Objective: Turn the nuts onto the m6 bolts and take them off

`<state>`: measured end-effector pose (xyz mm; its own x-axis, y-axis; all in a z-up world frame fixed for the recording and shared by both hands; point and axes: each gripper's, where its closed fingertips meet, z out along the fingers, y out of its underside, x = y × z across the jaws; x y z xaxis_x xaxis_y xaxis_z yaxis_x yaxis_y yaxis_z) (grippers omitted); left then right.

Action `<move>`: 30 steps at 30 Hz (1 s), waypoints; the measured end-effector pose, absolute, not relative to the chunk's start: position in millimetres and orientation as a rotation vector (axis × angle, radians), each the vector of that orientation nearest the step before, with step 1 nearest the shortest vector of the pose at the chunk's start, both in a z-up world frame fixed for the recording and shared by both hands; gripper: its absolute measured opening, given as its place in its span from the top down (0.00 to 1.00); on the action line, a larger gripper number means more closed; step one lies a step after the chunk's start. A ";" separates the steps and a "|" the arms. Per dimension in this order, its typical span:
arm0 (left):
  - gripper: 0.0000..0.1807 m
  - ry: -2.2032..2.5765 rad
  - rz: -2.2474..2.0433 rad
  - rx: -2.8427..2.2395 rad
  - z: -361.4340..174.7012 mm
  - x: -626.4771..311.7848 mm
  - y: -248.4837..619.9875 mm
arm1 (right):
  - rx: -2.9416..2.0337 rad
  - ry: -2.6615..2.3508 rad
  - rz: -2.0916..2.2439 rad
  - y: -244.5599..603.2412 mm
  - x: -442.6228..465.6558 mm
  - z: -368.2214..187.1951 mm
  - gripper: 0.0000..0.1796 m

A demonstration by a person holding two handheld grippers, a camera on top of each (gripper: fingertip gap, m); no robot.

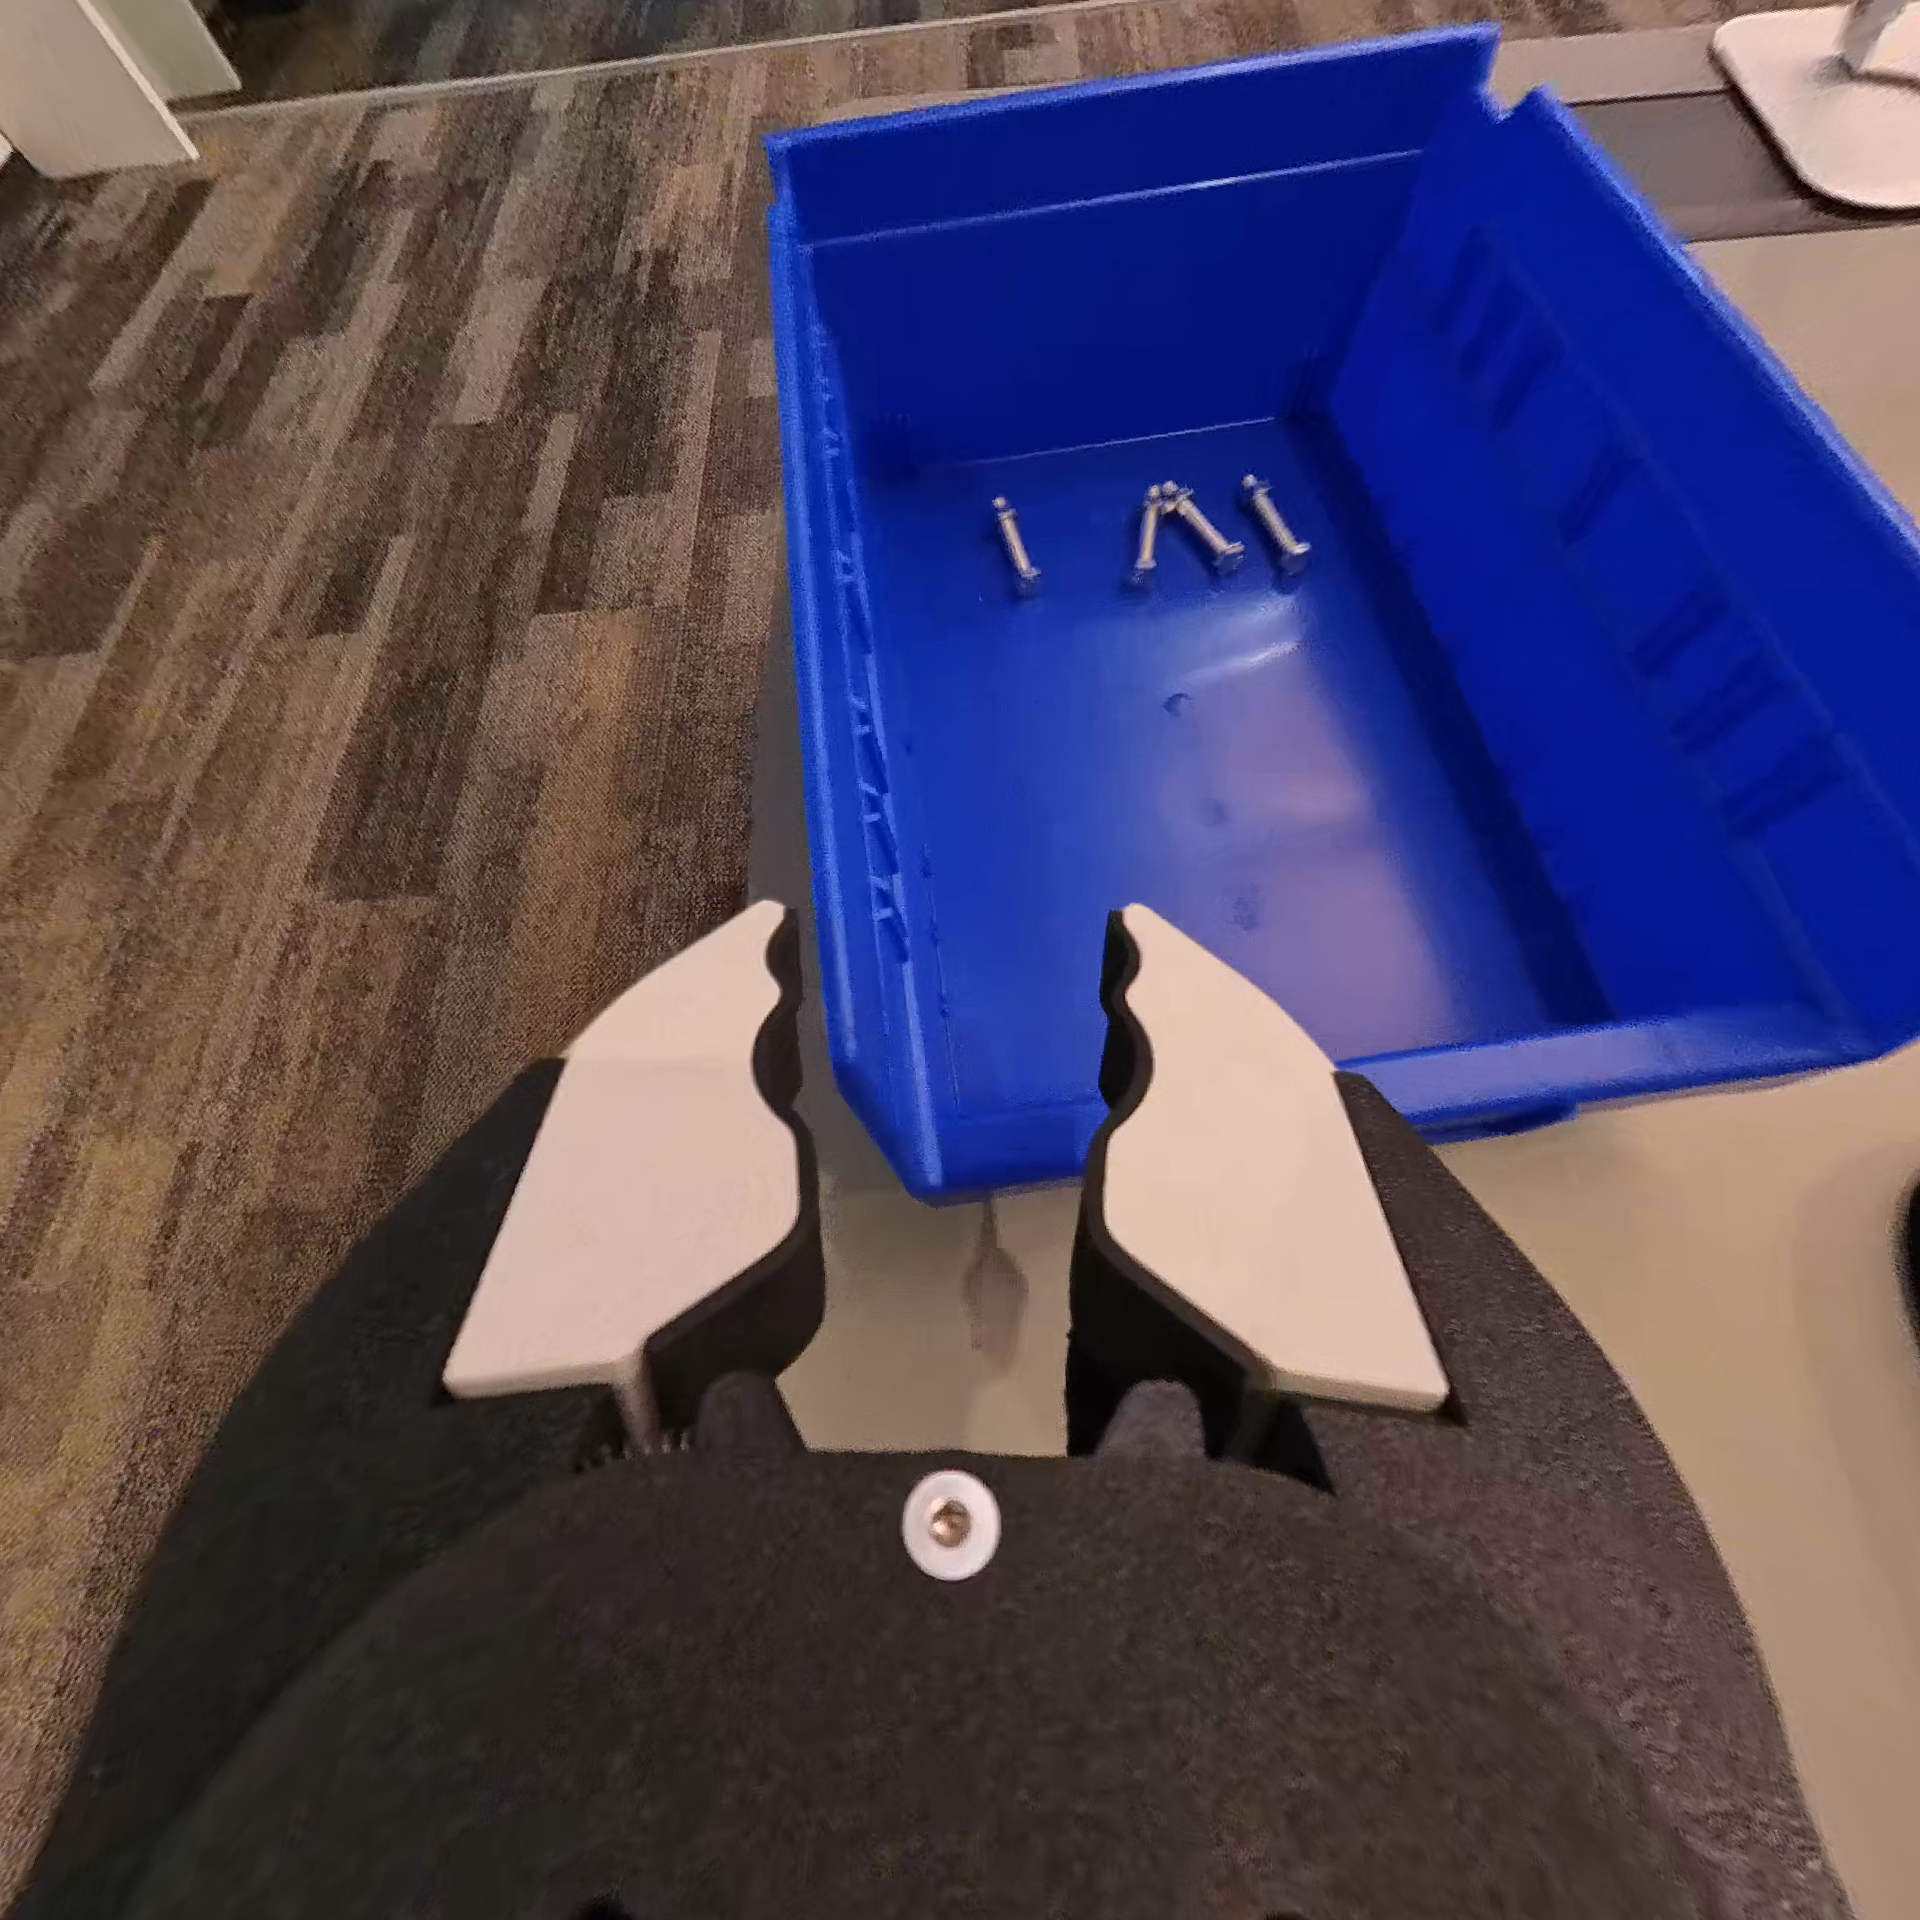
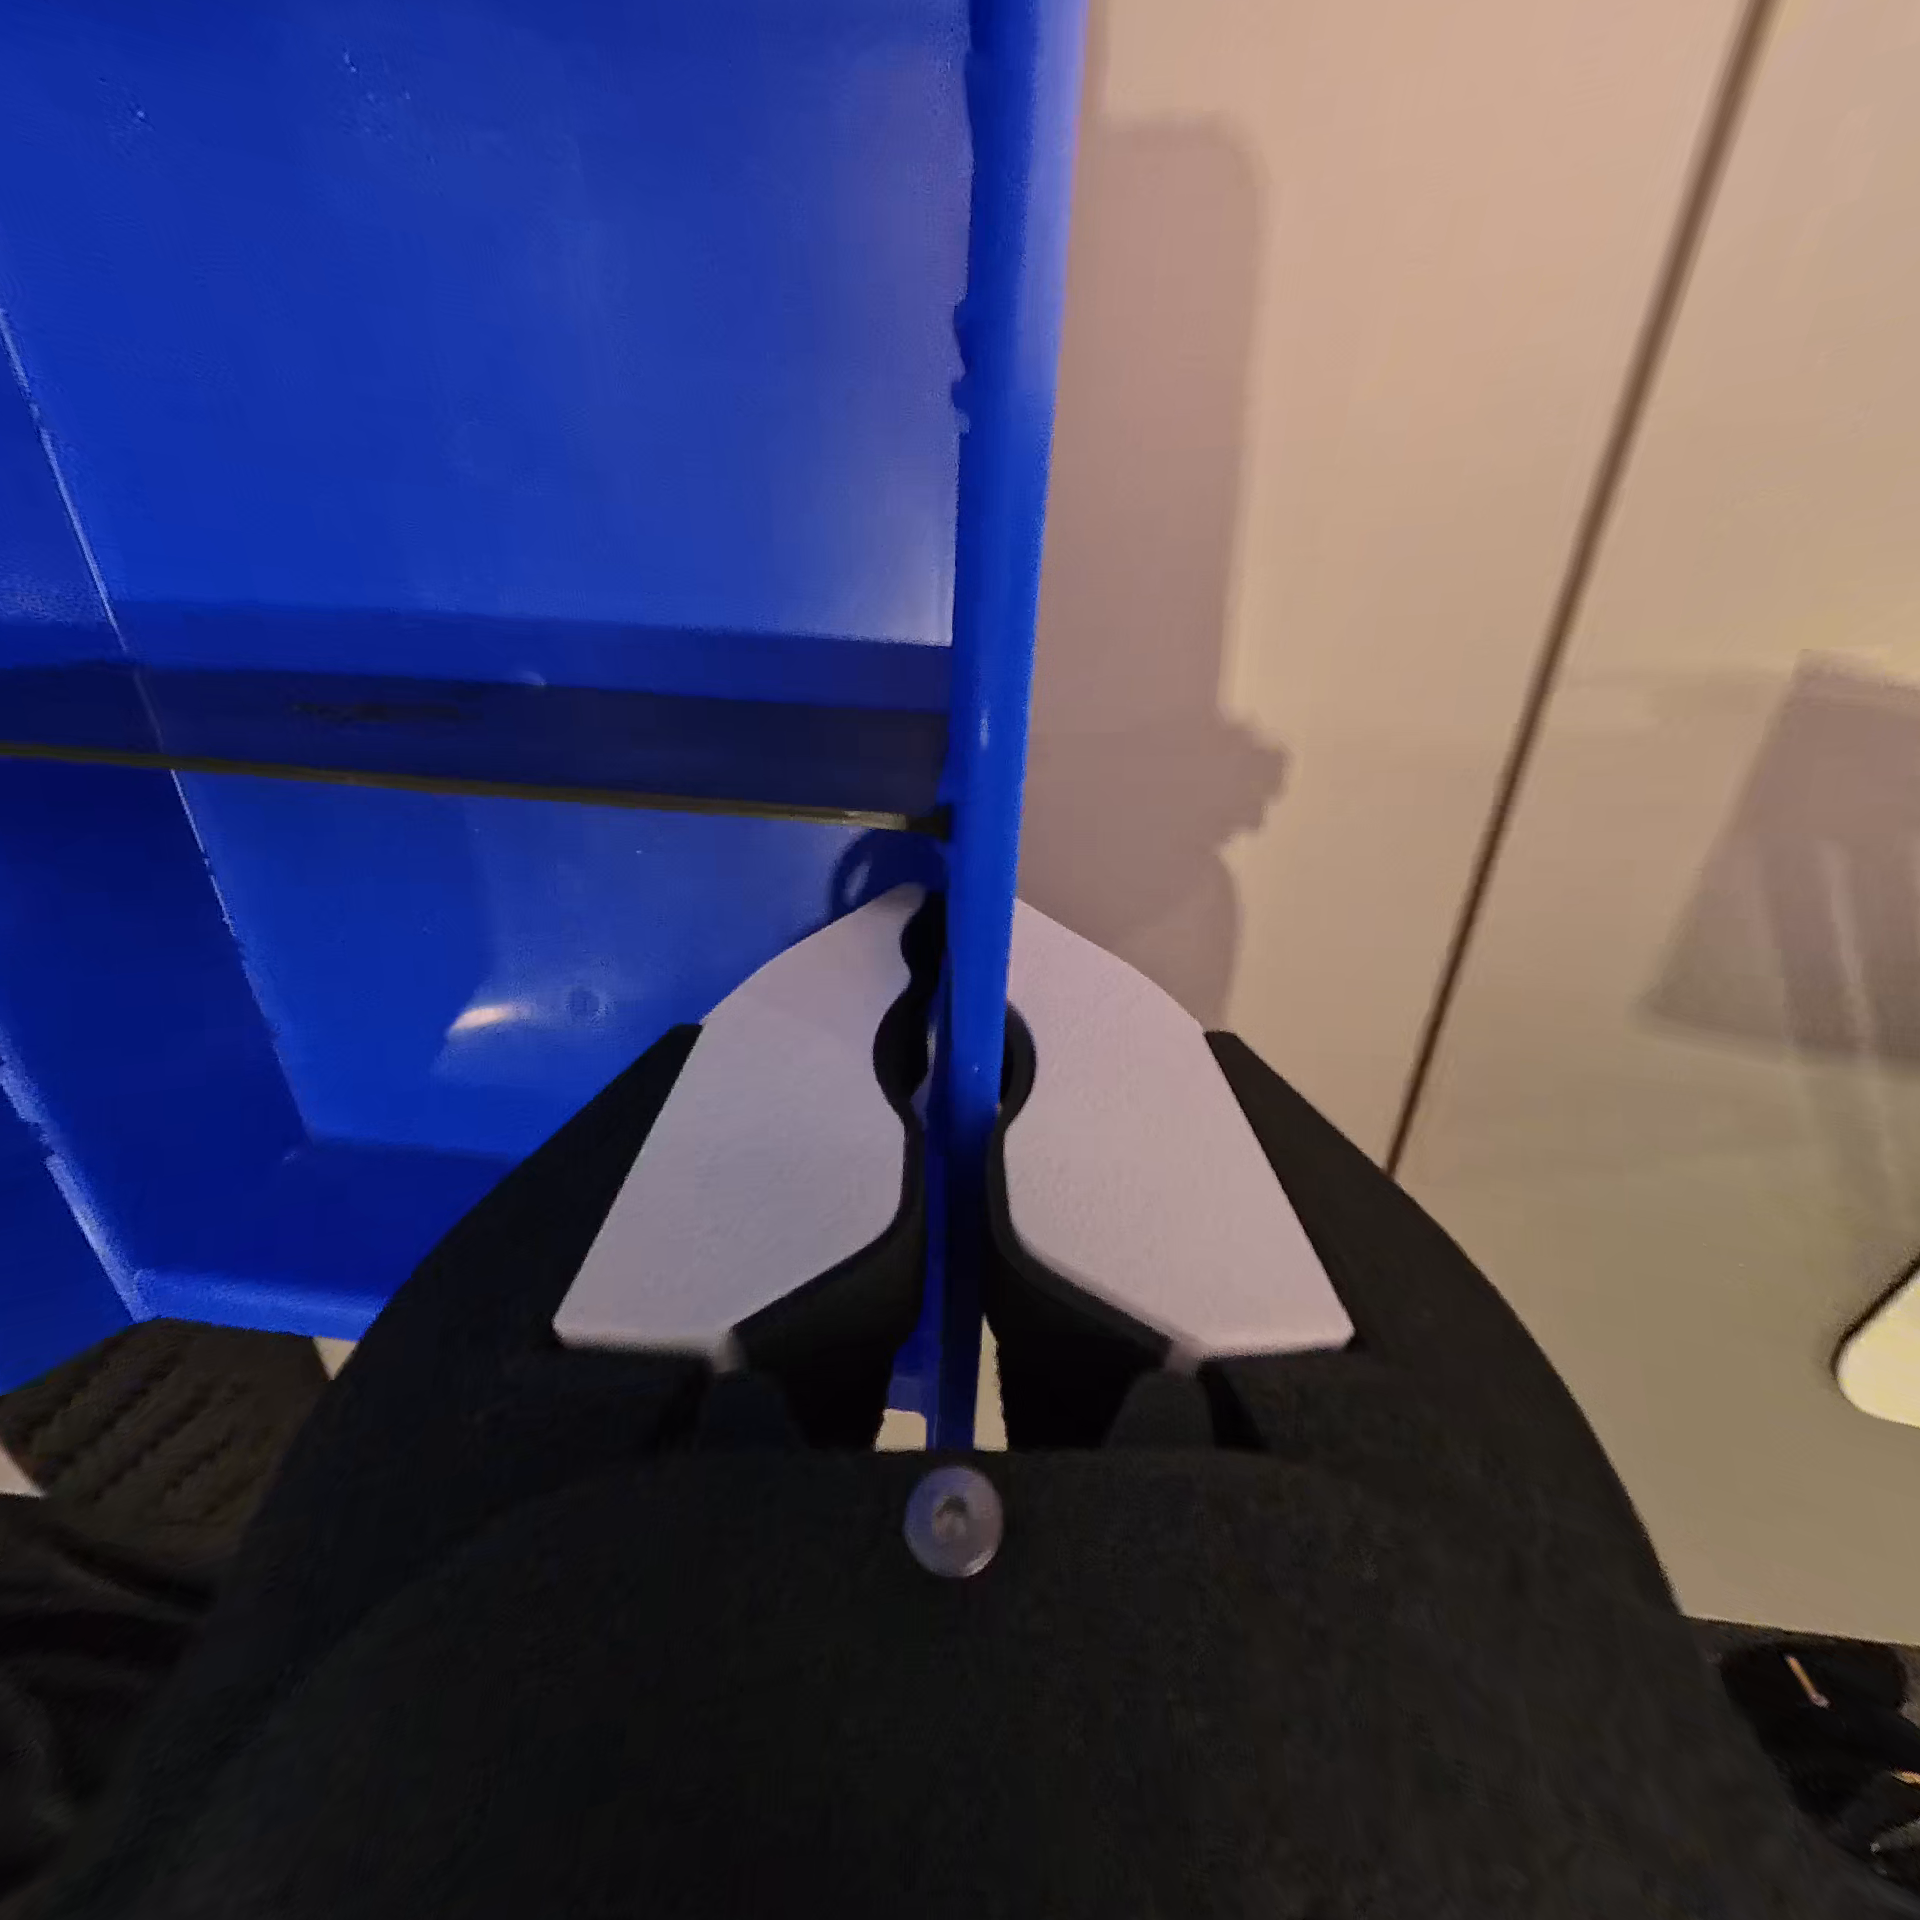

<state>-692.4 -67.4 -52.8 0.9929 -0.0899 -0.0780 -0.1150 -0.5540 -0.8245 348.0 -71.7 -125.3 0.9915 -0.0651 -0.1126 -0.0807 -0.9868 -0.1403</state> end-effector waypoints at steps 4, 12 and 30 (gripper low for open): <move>0.70 0.101 0.053 -2.205 -65.6 -704.1 -60.6 | -2.971 0.133 0.141 -81.8 387.2 -125.5 0.97; 0.71 0.068 -0.064 -2.256 -93.8 -707.2 -52.0 | -2.917 0.025 0.124 -85.7 413.8 -126.1 0.96; 0.72 0.162 -0.283 -2.241 -93.5 -686.9 -42.0 | -2.899 -0.055 0.152 -82.7 384.1 -125.7 0.96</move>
